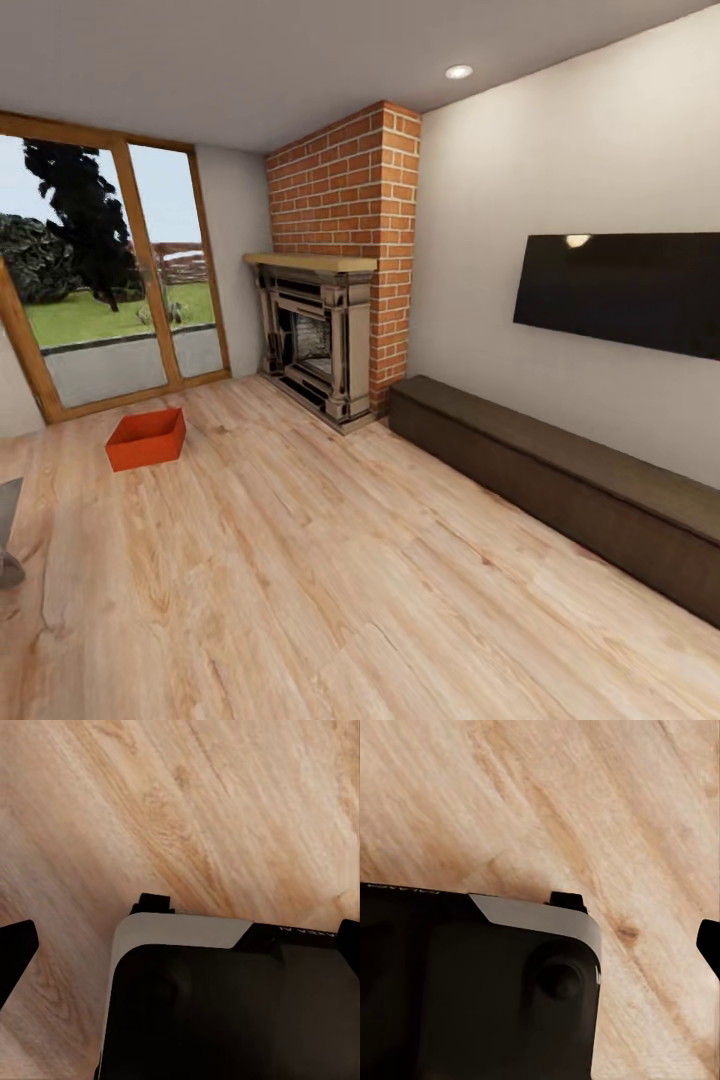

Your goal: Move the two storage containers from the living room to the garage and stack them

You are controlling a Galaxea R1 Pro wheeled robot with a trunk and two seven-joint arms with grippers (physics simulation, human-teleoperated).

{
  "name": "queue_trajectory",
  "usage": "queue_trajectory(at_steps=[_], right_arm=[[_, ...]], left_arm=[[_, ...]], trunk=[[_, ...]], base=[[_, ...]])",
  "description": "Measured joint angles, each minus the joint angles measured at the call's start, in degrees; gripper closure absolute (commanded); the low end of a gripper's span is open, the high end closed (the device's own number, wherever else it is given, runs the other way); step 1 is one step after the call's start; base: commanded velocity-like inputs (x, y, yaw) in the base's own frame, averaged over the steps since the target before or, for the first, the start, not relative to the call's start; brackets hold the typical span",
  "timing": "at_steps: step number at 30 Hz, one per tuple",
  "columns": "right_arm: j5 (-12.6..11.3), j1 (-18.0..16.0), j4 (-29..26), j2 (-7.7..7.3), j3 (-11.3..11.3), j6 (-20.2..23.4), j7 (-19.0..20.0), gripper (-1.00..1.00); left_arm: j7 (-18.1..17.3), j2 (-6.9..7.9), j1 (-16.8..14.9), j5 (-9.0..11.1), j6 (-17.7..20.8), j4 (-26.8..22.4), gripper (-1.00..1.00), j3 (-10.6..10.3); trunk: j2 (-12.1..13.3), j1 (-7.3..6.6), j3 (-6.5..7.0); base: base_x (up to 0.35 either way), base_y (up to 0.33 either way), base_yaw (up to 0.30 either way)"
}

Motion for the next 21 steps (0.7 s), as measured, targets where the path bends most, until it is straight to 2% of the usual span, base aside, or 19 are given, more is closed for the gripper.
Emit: queue_trajectory(at_steps=[21], right_arm=[[0.0,0.0,0.0,-0.01,0.03,-0.09,0.03,-1.0]], left_arm=[[0.0,0.0,0.0,0.0,0.0,0.0,-1.0,0.0]], trunk=[[0.0,0.0,0.0]], base=[[0.323,0.0,0.26]])
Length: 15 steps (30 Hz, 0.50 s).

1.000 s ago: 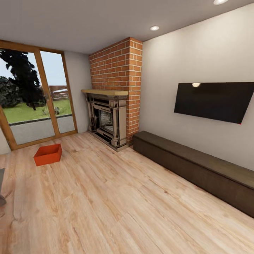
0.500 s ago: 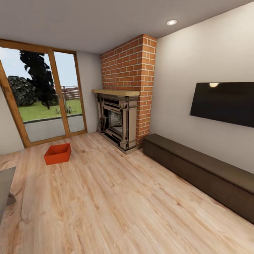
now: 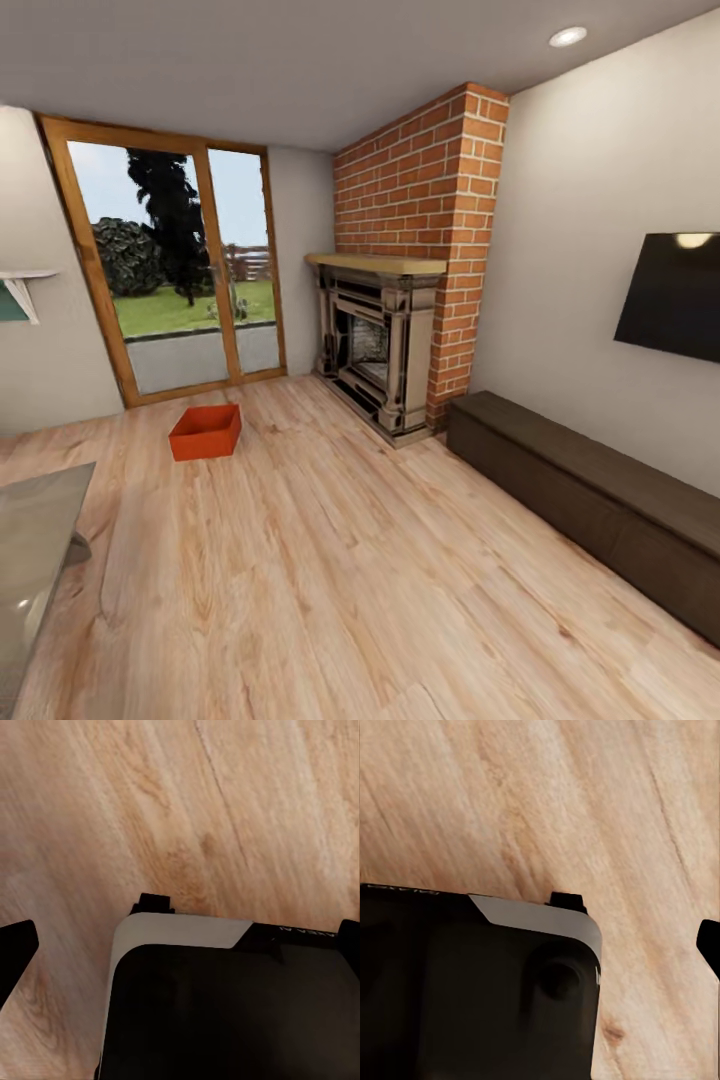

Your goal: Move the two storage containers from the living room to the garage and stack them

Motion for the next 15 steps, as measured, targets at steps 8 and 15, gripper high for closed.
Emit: queue_trajectory(at_steps=[8,15], right_arm=[[-0.01,0.01,0.0,-0.03,0.0,0.03,0.0,-1.0],[-0.03,0.0,0.0,0.0,-0.08,0.01,-0.01,-1.0]], left_arm=[[0.0,0.0,-0.01,-0.01,0.0,0.02,-1.0,0.0],[0.0,0.0,0.0,0.0,0.0,0.0,-1.0,0.0]], trunk=[[0.0,0.0,0.0],[0.0,0.0,0.0]], base=[[0.323,0.0,0.024],[0.323,0.0,0.189]])
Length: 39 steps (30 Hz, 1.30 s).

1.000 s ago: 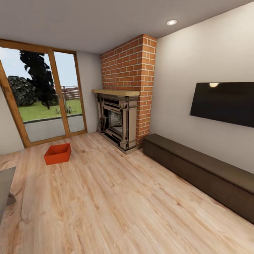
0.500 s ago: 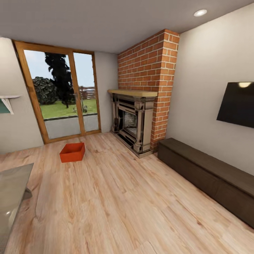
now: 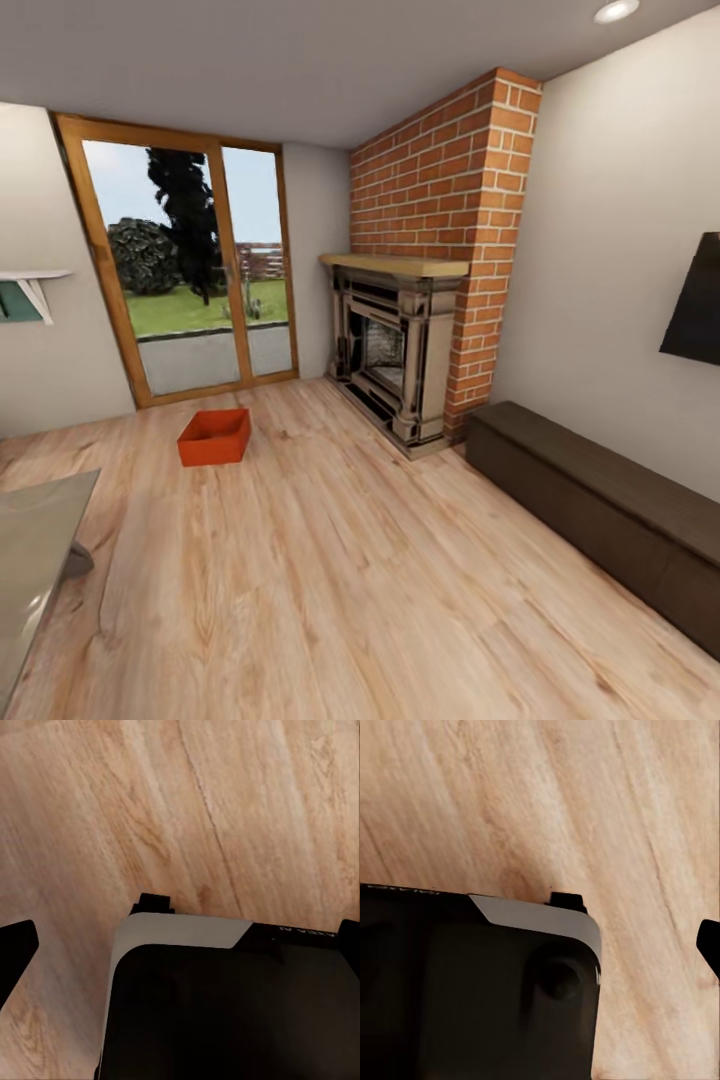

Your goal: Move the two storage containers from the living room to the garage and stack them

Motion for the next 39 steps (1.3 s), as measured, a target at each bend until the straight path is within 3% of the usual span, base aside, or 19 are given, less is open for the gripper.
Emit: queue_trajectory(at_steps=[39], right_arm=[[0.03,-0.01,0.0,0.0,0.08,0.0,0.01,-1.0]], left_arm=[[0.0,0.0,0.0,0.0,0.0,0.0,-1.0,0.0]], trunk=[[0.0,0.0,0.0]], base=[[0.323,0.0,0.269]])
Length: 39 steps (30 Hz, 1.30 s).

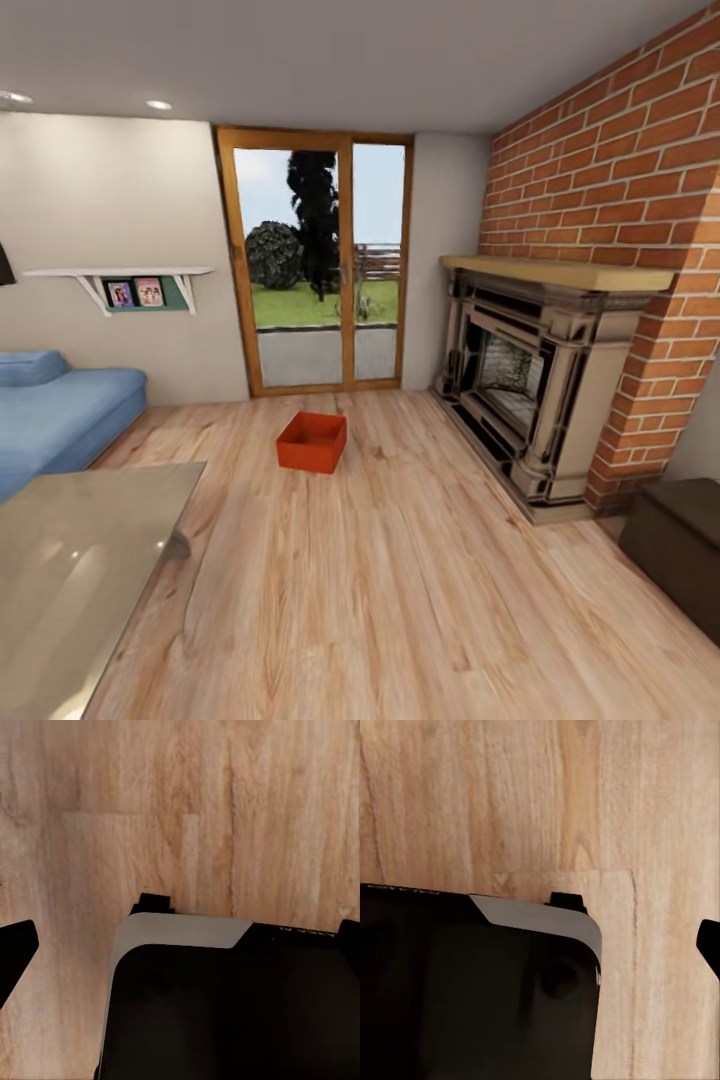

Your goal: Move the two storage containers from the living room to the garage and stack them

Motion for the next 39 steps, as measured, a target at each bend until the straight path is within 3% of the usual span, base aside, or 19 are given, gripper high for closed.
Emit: queue_trajectory(at_steps=[39], right_arm=[[0.08,0.01,0.0,-0.14,0.09,-0.02,0.0,-1.0]], left_arm=[[0.0,0.0,-0.01,-0.01,0.0,0.02,-1.0,0.0]], trunk=[[0.0,0.0,0.0]], base=[[0.323,0.0,0.016]])
